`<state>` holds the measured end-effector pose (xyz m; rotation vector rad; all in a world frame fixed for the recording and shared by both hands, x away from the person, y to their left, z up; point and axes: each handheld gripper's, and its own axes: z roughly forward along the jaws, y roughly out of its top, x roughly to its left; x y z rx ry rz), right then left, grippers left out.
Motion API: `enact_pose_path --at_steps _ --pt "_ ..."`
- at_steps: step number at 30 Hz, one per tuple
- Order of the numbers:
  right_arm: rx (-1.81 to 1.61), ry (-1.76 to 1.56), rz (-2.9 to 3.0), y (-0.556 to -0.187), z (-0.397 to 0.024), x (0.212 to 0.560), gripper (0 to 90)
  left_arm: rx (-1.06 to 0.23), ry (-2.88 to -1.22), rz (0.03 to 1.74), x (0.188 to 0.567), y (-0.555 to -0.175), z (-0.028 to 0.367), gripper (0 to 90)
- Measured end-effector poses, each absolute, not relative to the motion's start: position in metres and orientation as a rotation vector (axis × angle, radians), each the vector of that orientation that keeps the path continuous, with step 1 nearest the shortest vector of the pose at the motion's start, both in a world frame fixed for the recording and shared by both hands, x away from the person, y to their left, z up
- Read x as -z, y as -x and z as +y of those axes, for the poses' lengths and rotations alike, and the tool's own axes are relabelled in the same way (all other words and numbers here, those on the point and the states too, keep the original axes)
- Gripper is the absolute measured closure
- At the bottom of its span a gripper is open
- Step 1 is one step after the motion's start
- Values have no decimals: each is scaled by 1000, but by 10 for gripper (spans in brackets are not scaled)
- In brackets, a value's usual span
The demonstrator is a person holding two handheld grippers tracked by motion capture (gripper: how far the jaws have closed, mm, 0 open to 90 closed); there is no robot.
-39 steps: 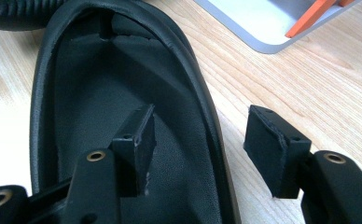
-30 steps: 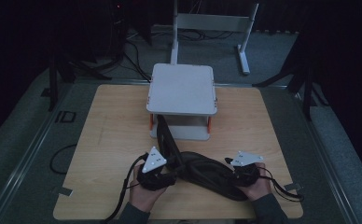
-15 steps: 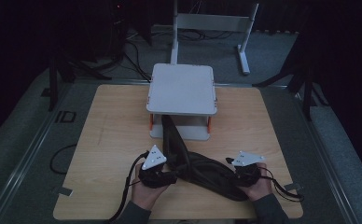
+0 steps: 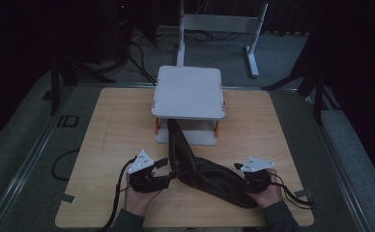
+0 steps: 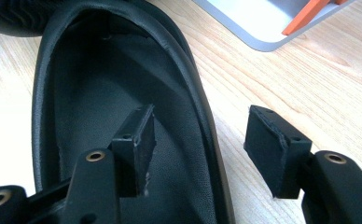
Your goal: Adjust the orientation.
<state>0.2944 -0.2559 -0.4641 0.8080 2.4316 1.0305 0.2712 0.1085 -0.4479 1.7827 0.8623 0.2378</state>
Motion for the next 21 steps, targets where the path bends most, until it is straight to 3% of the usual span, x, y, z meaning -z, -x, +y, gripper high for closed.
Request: enact_pose_path --at_steps 10,15,21 --pt "-1031 -805 2434 -294 -256 464 418 -191 -1834 817 455 -282 91 345" --pt "-1038 -805 2427 -294 -256 463 417 -206 -1858 746 445 -288 75 348" --pt "-1059 -788 2405 -289 -256 454 418 -251 -1846 764 440 -292 83 349"
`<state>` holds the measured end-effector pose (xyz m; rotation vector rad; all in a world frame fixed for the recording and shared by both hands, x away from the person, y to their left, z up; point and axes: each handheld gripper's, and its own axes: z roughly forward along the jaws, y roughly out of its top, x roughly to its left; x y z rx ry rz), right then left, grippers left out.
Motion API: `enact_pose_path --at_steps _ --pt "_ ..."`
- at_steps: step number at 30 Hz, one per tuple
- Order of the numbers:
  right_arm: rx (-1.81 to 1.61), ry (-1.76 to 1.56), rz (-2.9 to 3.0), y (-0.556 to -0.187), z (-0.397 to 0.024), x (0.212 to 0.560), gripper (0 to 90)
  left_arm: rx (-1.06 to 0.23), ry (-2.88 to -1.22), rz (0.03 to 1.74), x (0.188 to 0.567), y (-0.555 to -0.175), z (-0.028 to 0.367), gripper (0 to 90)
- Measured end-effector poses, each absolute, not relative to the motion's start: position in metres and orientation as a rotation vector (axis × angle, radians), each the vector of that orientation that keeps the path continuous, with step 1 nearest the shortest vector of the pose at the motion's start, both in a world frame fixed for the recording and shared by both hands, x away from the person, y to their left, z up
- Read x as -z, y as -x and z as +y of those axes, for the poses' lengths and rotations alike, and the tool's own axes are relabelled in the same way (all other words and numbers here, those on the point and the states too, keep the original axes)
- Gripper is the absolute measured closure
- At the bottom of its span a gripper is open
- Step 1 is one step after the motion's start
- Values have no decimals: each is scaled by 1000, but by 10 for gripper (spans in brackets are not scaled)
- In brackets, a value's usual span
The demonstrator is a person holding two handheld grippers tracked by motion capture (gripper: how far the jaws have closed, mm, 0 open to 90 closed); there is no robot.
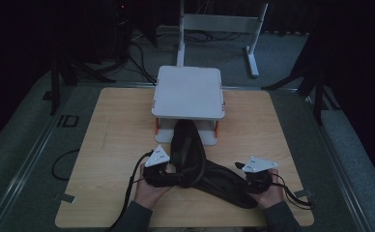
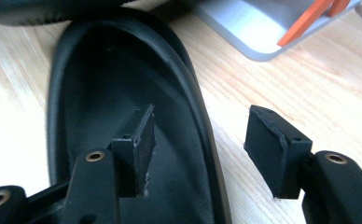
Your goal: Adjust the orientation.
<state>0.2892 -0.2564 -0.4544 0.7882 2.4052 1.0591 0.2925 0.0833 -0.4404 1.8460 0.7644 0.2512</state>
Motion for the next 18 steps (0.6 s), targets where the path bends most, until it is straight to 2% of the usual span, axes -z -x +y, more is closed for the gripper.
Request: enact_pose_path --at_steps 10,18 --pt "-1054 -760 2408 -289 -250 452 416 -358 -1839 925 440 -329 123 423" --pt "-1054 -769 2412 -290 -251 454 416 -324 -1904 1064 456 -360 127 501"
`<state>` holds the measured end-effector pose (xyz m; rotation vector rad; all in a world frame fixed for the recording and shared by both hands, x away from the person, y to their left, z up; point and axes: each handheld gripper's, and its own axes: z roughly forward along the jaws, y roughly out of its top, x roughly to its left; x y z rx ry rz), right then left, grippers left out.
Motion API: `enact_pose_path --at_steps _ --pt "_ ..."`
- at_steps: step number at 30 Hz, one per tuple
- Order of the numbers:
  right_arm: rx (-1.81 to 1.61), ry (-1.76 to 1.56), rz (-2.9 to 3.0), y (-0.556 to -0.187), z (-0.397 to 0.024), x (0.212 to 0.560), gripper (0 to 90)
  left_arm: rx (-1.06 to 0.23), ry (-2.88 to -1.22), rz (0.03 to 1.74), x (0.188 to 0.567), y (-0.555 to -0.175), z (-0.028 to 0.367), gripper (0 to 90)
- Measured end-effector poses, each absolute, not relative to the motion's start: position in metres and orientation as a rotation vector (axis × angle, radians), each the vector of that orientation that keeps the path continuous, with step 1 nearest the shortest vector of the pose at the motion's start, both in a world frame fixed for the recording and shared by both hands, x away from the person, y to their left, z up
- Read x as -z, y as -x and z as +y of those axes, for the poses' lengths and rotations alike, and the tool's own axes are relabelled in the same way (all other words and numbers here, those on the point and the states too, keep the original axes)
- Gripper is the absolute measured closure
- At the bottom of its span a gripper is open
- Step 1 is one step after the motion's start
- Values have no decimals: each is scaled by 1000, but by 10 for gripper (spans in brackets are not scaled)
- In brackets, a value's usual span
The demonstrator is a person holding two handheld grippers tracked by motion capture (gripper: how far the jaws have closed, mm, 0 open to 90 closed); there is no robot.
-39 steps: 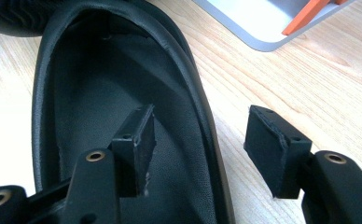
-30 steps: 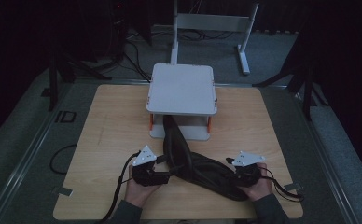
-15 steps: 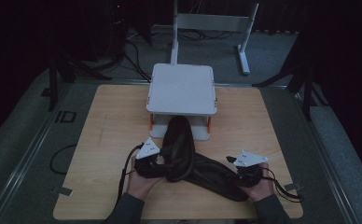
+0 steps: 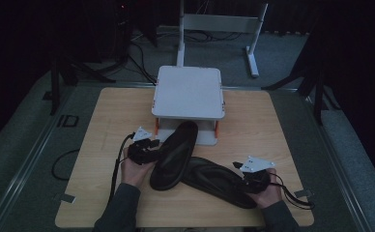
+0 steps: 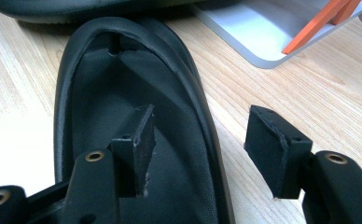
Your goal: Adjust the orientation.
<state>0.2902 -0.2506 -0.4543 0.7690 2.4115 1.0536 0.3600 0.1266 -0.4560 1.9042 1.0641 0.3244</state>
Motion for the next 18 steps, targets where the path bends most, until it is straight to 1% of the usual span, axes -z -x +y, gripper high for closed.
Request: enact_pose_path --at_steps 3,5,10,13,18 --pt "-1052 -772 2412 -290 -252 455 416 -344 -1968 1076 460 -363 119 532" --pt "-1053 -776 2411 -291 -252 455 416 -360 -1985 1079 461 -364 118 573" --pt "-1053 -785 2410 -292 -254 456 418 -383 -1995 1105 461 -362 126 760" --pt "-1047 -782 2413 -292 -253 457 418 -393 -2005 1105 460 -358 131 789" --pt "-1041 -782 2417 -292 -253 458 419 -414 -2019 1092 459 -349 135 810"
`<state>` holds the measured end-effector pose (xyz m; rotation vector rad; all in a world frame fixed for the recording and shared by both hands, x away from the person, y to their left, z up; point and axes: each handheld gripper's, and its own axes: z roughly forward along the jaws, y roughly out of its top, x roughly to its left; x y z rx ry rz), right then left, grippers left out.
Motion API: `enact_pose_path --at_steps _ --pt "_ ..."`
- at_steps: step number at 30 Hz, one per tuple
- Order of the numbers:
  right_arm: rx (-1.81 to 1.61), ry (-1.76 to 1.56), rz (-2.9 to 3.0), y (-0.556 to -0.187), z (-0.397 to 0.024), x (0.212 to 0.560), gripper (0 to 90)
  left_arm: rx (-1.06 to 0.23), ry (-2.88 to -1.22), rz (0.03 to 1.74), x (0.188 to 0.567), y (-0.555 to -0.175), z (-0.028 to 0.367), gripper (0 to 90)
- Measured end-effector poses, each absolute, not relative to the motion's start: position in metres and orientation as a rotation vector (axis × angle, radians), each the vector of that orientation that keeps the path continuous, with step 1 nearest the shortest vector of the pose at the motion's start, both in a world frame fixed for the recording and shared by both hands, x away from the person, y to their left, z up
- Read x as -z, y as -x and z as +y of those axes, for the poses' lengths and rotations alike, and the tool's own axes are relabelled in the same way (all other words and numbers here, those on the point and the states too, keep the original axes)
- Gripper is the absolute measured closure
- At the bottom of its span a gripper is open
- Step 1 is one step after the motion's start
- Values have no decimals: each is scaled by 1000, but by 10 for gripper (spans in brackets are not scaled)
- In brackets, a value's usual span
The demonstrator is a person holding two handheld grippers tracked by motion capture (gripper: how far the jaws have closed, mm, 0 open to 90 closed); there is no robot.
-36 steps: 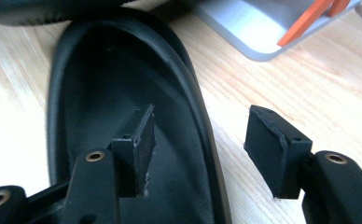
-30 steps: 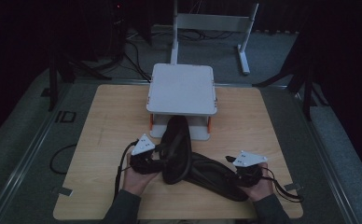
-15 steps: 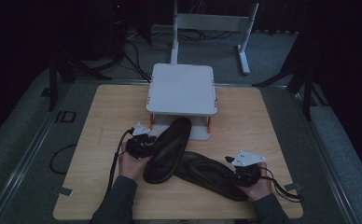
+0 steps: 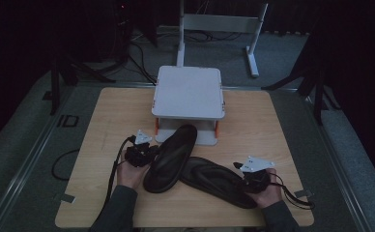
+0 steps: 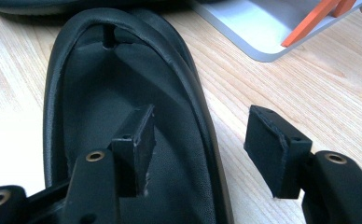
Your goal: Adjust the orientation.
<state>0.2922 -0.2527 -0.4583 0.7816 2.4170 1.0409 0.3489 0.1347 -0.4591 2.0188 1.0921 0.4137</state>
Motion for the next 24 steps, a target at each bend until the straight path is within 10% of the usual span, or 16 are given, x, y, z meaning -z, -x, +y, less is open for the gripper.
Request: enact_pose_path --at_steps 24 --pt "-1039 -788 2420 -293 -253 460 421 -551 -1959 1237 461 -257 204 815"
